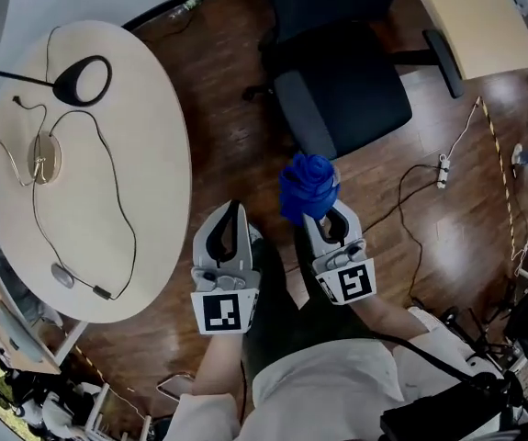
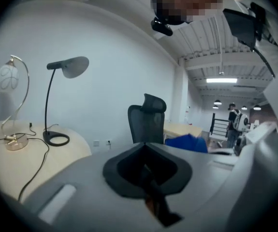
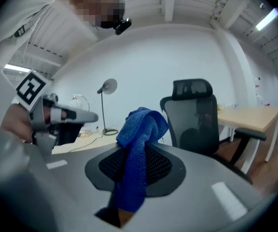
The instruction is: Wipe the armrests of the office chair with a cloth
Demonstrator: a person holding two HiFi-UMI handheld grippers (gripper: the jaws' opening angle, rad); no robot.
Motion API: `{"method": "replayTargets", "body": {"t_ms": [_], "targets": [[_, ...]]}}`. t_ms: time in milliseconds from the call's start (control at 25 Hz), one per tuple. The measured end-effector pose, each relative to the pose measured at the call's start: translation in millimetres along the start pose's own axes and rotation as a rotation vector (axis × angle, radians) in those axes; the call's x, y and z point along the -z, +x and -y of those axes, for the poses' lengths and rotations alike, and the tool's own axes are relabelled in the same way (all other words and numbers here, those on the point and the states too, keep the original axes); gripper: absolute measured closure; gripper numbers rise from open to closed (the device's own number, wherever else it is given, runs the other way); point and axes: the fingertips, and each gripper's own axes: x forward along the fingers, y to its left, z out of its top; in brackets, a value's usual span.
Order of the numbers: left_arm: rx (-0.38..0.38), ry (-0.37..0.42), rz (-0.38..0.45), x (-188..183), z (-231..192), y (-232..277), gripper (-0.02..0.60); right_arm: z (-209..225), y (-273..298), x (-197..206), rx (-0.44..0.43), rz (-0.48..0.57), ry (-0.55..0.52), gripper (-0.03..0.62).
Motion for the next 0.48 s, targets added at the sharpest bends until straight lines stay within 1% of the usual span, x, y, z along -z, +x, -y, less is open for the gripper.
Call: {"method": "replayTargets", "body": {"t_ms": [40,80,120,160,200,320,400,480], "targets": [[0.007,0.001,-0.016,14.1,-1.6,-0.4,0.581,-9.1,3.3,38.3,-0.013,-0.051,0.016,0.507],[0.011,0.004,-0.03,29.0,-3.0,0.0,0.581,-11.5,11.2,79.7,-0.007,-0.093,0.029,0.507],[0.014,0.006,-0.043,45.0,-3.9,1.7,0.581,-6.6,25.4,115.6,0.021,-0.109,0.044,0.507],[0.02,0.007,-0.057,61.9,-3.8,4.2,0.581,3.4,44.6,140.5,0.062,-0.098,0.056,0.507],[0.031,0.005,-0.071,79.5,-2.6,6.5,0.581,15.2,65.7,154.1,0.103,-0.072,0.055,0.507],[0.084,-0.027,-0.115,125.1,3.3,5.9,0.581,39.7,120.6,167.5,0.179,-0.014,0.03,0.507],[0.093,-0.065,-0.123,140.5,2.8,1.4,0.581,52.7,146.5,175.6,0.226,0.028,0.059,0.507],[0.088,-0.093,-0.132,148.7,-0.1,-4.8,0.581,65.1,163.1,178.4,0.251,0.049,0.06,0.507]]}}
